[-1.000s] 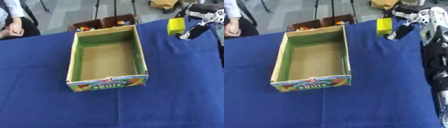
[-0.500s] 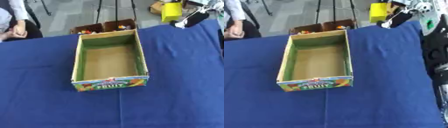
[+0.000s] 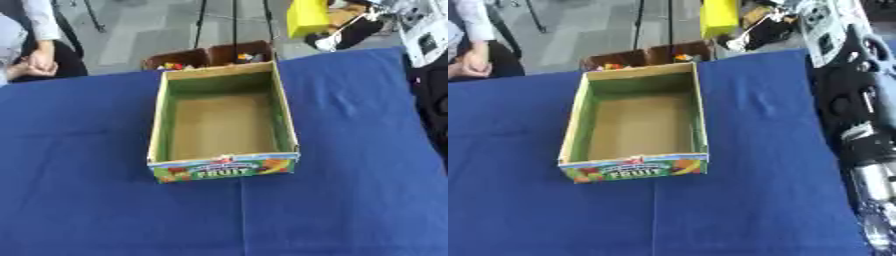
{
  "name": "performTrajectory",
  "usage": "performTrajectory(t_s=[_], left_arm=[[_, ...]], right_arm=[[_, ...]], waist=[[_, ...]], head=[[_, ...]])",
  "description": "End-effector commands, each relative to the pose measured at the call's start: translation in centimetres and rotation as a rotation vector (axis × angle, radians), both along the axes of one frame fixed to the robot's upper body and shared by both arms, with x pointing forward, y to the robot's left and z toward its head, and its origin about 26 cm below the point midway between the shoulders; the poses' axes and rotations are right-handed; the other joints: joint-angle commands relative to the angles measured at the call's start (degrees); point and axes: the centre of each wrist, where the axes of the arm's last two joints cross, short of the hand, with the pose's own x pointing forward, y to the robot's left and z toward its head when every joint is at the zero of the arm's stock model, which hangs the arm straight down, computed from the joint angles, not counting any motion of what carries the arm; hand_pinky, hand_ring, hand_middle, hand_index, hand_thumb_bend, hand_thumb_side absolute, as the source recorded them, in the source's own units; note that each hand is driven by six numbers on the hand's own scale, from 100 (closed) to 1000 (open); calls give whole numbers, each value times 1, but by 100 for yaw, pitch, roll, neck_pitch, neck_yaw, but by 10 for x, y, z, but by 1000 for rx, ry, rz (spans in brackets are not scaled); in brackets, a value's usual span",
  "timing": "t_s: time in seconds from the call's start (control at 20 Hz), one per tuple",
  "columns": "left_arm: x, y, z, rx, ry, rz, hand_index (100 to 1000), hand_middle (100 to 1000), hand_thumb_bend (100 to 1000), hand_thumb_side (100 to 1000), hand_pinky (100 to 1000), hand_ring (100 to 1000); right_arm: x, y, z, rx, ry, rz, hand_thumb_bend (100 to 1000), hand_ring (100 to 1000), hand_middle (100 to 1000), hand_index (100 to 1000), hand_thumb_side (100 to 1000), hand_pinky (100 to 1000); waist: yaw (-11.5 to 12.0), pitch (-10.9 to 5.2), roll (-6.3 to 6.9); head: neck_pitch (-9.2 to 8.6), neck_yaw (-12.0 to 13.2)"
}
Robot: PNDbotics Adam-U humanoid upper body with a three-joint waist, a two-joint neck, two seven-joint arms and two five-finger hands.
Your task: Pick up objects on the table and place them in the box.
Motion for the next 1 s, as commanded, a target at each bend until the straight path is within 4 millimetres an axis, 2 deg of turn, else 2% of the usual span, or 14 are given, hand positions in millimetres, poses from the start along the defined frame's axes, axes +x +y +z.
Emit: performTrajectory(t_s=[0.05, 0.25, 0.35, 0.65, 1.0], left_arm=[[-1, 0, 10, 20, -30, -21, 972, 830, 100, 971, 813, 879], [-1, -1, 11, 16, -29, -26, 971, 830, 100, 971, 813, 879], [0, -1, 12, 15, -31, -29, 971, 830, 100, 966, 813, 879], [0, -3, 13, 12, -32, -37, 971, 829, 100, 970, 813, 878], [1, -5, 13, 11, -35, -46, 971, 829, 100, 969, 814, 877]], right_arm=[[-2, 22, 6, -20, -26, 105, 100, 805, 157, 412, 201, 650], [3, 55, -12, 27, 32, 175, 100, 816, 152, 410, 198, 653], [4, 64, -19, 31, 61, 187, 108, 822, 150, 410, 191, 655], [3, 82, -31, 22, 117, 226, 100, 828, 147, 411, 204, 656], [7, 90, -50, -8, 174, 201, 100, 840, 144, 412, 206, 660]], waist=[[81, -273, -127], [84, -279, -134], [89, -273, -131], [94, -237, -120], [140, -181, -110]], head=[[-23, -51], [-32, 3], [-24, -22], [-39, -119], [-136, -171]])
